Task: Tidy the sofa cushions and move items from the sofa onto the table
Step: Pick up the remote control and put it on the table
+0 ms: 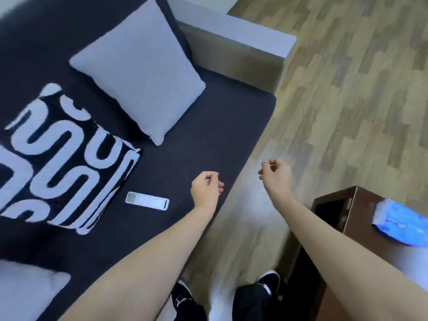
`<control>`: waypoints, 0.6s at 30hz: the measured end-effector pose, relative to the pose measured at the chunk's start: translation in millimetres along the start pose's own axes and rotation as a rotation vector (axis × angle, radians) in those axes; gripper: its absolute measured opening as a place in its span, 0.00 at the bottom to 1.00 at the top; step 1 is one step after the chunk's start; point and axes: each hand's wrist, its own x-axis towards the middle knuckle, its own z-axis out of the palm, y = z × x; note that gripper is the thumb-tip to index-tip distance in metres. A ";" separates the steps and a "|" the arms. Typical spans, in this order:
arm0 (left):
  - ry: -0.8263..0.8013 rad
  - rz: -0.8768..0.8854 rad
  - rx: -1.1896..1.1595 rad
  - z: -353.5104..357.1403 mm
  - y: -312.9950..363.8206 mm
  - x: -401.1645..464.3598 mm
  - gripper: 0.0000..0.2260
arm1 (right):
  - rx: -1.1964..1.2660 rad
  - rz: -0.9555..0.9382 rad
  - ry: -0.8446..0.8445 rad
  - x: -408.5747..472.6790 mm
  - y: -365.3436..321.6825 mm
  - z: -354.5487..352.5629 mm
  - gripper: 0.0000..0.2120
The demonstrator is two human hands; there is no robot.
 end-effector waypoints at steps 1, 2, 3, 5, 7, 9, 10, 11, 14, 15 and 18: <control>0.037 -0.016 -0.008 -22.9 -4.0 6.5 0.06 | -0.033 -0.025 -0.044 -9.9 -5.4 21.8 0.10; 0.081 -0.033 -0.037 -46.9 -9.2 13.8 0.06 | -0.069 -0.059 -0.096 -19.7 -10.3 45.0 0.10; 0.118 -0.058 -0.062 -70.1 -16.0 20.4 0.06 | -0.106 -0.095 -0.137 -29.5 -14.5 67.9 0.10; 0.192 -0.110 -0.100 -111.8 -31.6 32.8 0.07 | -0.168 -0.140 -0.223 -47.2 -20.4 111.3 0.08; 0.263 -0.183 -0.151 -141.8 -48.2 41.6 0.09 | -0.233 -0.166 -0.302 -60.0 -21.8 144.7 0.07; 0.331 -0.265 -0.209 -170.1 -69.5 50.8 0.08 | -0.306 -0.201 -0.381 -74.3 -19.6 182.1 0.06; 0.354 -0.292 -0.234 -181.7 -80.2 56.5 0.07 | -0.331 -0.210 -0.418 -80.2 -17.2 199.9 0.07; 0.364 -0.324 -0.257 -189.6 -88.5 60.3 0.06 | -0.353 -0.210 -0.453 -84.5 -14.6 213.9 0.08; 0.390 -0.387 -0.317 -204.8 -115.1 76.8 0.05 | -0.438 -0.210 -0.532 -90.8 -3.5 256.3 0.09; 0.394 -0.404 -0.337 -205.8 -121.4 82.0 0.06 | -0.456 -0.209 -0.557 -90.6 -0.1 266.1 0.10; 0.398 -0.453 -0.368 -207.5 -140.6 103.1 0.06 | -0.500 -0.207 -0.638 -88.2 10.6 297.2 0.13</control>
